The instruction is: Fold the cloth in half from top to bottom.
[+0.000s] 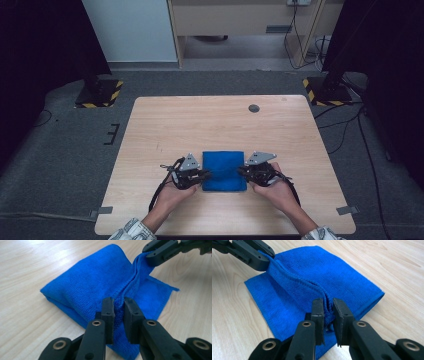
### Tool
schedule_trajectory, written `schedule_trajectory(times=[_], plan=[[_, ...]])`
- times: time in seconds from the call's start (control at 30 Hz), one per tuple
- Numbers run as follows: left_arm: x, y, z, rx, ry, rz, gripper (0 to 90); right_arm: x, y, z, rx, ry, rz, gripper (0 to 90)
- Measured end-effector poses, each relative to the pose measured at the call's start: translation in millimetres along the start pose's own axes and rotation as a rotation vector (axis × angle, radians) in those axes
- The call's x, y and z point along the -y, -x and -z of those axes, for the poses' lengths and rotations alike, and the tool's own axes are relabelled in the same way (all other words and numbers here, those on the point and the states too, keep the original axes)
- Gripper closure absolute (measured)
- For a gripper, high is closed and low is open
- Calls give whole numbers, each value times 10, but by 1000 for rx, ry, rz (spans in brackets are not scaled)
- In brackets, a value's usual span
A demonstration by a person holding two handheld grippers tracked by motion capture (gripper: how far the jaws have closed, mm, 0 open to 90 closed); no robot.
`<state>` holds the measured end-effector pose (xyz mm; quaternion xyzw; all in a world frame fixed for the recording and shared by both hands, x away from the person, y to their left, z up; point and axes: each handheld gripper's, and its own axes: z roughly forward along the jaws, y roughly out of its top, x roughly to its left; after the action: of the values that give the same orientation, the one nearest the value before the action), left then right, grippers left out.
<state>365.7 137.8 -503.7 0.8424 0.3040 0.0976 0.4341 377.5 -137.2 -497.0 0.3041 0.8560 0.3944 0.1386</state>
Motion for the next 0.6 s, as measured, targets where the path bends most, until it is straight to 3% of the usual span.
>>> schedule_trajectory(times=[0.33, 0.6], plan=[[58, 70, 16, 20, -3, -9, 763, 45, -62, 73, -9, -16, 17, 800], [111, 123, 19, 36, -21, -22, 739, 26, -127, 147, -33, -16, 18, 706]])
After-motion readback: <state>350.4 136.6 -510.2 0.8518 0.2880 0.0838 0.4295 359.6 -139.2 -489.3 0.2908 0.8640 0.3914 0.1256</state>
